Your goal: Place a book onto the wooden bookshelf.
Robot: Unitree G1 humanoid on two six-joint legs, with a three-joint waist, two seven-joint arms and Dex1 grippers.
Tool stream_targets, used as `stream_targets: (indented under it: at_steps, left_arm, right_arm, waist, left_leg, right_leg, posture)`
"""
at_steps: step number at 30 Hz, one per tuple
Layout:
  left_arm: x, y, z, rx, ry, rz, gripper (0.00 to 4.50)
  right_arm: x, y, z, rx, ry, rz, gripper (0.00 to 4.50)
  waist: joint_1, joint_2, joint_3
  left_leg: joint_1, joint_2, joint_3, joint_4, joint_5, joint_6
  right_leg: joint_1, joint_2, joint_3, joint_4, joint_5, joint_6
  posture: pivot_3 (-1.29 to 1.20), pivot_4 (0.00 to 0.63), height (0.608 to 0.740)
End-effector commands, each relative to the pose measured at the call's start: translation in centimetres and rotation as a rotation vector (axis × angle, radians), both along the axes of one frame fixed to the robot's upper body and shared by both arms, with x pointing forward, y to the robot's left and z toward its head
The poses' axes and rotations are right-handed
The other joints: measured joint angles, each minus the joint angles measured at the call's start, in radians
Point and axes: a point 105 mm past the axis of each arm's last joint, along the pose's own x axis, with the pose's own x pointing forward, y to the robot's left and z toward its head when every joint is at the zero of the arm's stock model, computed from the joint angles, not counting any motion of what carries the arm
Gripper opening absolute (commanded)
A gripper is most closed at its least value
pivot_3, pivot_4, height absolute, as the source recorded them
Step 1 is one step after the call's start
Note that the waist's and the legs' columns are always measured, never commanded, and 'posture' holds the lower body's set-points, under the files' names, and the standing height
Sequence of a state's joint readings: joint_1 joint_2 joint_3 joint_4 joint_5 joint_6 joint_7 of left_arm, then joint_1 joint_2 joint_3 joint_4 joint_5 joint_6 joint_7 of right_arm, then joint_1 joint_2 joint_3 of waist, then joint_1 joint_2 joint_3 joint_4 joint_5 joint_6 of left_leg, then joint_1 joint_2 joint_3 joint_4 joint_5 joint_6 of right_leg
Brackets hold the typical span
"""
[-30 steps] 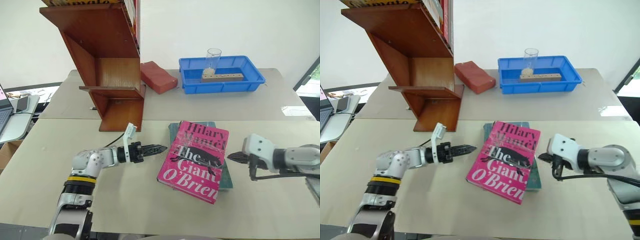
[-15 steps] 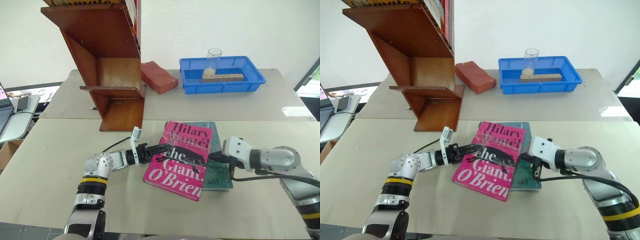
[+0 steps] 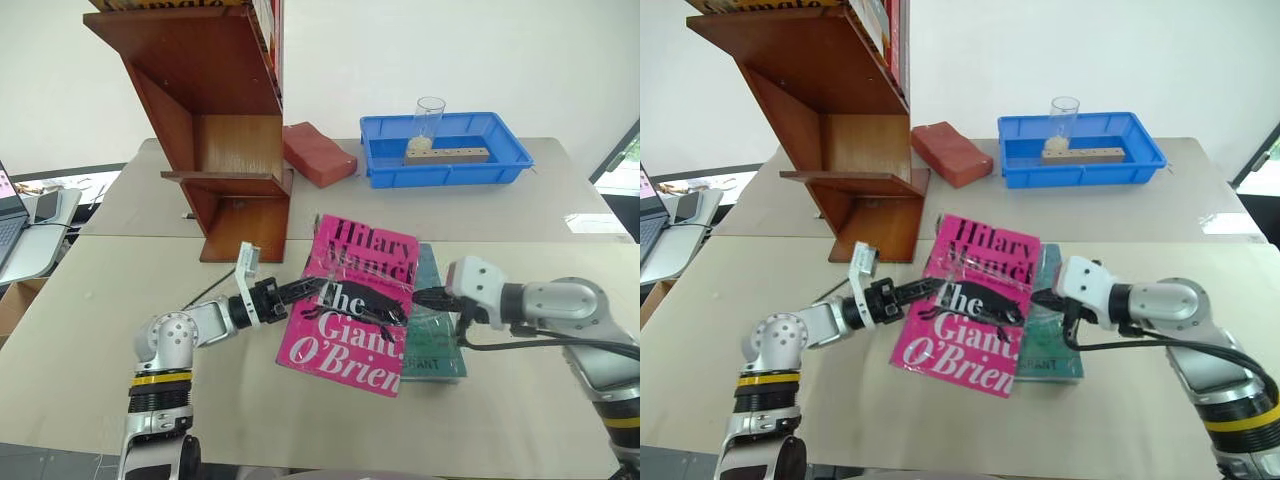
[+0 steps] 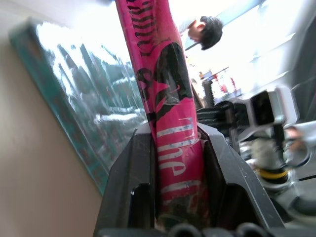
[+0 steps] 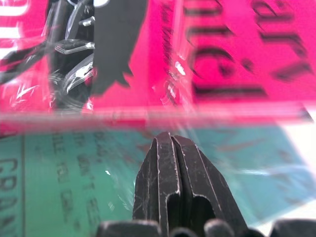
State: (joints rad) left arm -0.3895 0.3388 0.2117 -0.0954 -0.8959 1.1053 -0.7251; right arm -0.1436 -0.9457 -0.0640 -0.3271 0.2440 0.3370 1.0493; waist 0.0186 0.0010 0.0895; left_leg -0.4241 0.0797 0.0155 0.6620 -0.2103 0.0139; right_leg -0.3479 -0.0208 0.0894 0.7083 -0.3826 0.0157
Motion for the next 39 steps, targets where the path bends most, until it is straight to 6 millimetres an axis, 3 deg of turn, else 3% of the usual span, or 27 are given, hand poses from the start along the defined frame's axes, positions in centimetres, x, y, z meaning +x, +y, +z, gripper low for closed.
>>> stream_targets:
  at_steps: [1, 5, 8, 10, 13, 17, 21, 29, 34, 39]
  left_arm:
    - [0.5, -0.4, 7.7, 0.084, -0.432, 0.017, 0.71]
    - [0.5, -2.2, 12.5, 0.161, -0.763, 0.016, 0.71]
    - [-0.1, -3.6, 16.3, 0.253, -1.086, 0.044, 0.71]
    - [-0.1, -3.8, 17.7, 0.341, -1.274, 0.096, 0.71]
    - [0.3, -3.6, 19.1, 0.641, -1.731, 0.162, 0.71]
    - [1.0, -2.3, 20.4, 0.805, -1.975, 0.19, 0.71]
    - [3.1, 1.1, 18.4, 1.094, -2.0, 0.095, 0.71]
    - [5.5, 6.3, 17.2, 1.419, -1.871, 0.071, 0.71]
    - [6.0, 8.3, 15.0, 1.504, -1.757, 0.006, 0.71]
    - [6.0, 8.9, 13.7, 1.518, -1.71, -0.038, 0.71]
  right_arm:
    - [-0.3, -2.3, 3.1, 0.006, -0.052, -0.056, 0.0]
    - [-0.7, -2.8, 4.7, 0.022, -0.056, -0.065, 0.0]
    - [-0.8, -2.3, 6.3, 0.07, -0.08, -0.061, 0.0]
    - [-0.8, -1.9, 7.2, 0.096, -0.093, -0.055, 0.0]
    - [-1.0, -0.8, 9.0, 0.169, -0.112, -0.028, 0.0]
    - [-1.4, 0.8, 10.9, 0.246, -0.116, 0.014, 0.0]
    - [-1.1, 2.2, 13.0, 0.304, -0.146, 0.049, 0.0]
    - [-0.1, 3.5, 13.8, 0.326, -0.168, 0.064, 0.0]
    - [0.3, 4.2, 13.9, 0.335, -0.171, 0.084, 0.0]
    - [0.4, 4.2, 13.9, 0.332, -0.169, 0.091, 0.0]
  waist:
    - [0.003, 0.0, 0.0]
    - [0.003, 0.001, 0.0]
    - [0.0, 0.002, 0.0]
    - [-0.006, 0.002, 0.001]
    - [-0.01, 0.003, 0.002]
    - [-0.007, 0.004, 0.002]
    - [-0.007, 0.005, 0.002]
    - [-0.004, 0.004, 0.003]
    - [-0.005, 0.005, 0.003]
    - [-0.007, 0.004, 0.003]
  left_leg:
    - [0.001, 0.0, 0.0, -0.001, 0.001, -0.001]
    - [0.01, -0.001, -0.001, -0.002, 0.0, 0.0]
    - [0.006, -0.002, -0.001, -0.001, 0.0, 0.0]
    - [0.004, -0.002, -0.002, -0.001, 0.0, 0.0]
    - [0.004, -0.003, -0.002, -0.003, 0.0, 0.0]
    - [0.006, -0.003, -0.003, -0.003, 0.0, 0.001]
    - [0.006, -0.003, -0.003, -0.002, 0.0, 0.001]
    - [-0.001, -0.003, -0.003, -0.001, 0.0, 0.001]
    - [-0.002, -0.003, -0.002, -0.001, 0.0, 0.001]
    - [-0.002, -0.001, -0.001, -0.001, 0.0, 0.001]
  right_leg:
    - [0.0, 0.0, 0.0, -0.002, 0.0, 0.0]
    - [0.012, 0.0, 0.0, -0.012, 0.0, 0.001]
    - [0.014, -0.001, 0.001, -0.013, 0.0, 0.001]
    - [0.013, 0.0, 0.001, -0.012, 0.001, 0.0]
    - [0.014, 0.0, 0.002, -0.013, 0.001, 0.0]
    - [0.014, 0.001, 0.003, -0.013, 0.001, 0.0]
    - [0.012, 0.0, 0.003, -0.012, 0.001, 0.001]
    - [-0.002, 0.0, 0.002, -0.007, -0.001, 0.006]
    - [-0.004, 0.0, 0.002, -0.006, -0.001, 0.006]
    - [-0.005, 0.0, 0.001, -0.003, 0.0, 0.005]
  posture:
    - [0.0, 0.15, 0.637]
    - [0.0, 0.15, 0.637]
    - [0.0, 0.15, 0.637]
    - [0.0, 0.15, 0.637]
    - [0.0, 0.15, 0.637]
    - [0.0, 0.15, 0.637]
    - [0.0, 0.15, 0.637]
    - [0.0, 0.15, 0.637]
    - [0.0, 0.15, 0.637]
    - [0.0, 0.15, 0.637]
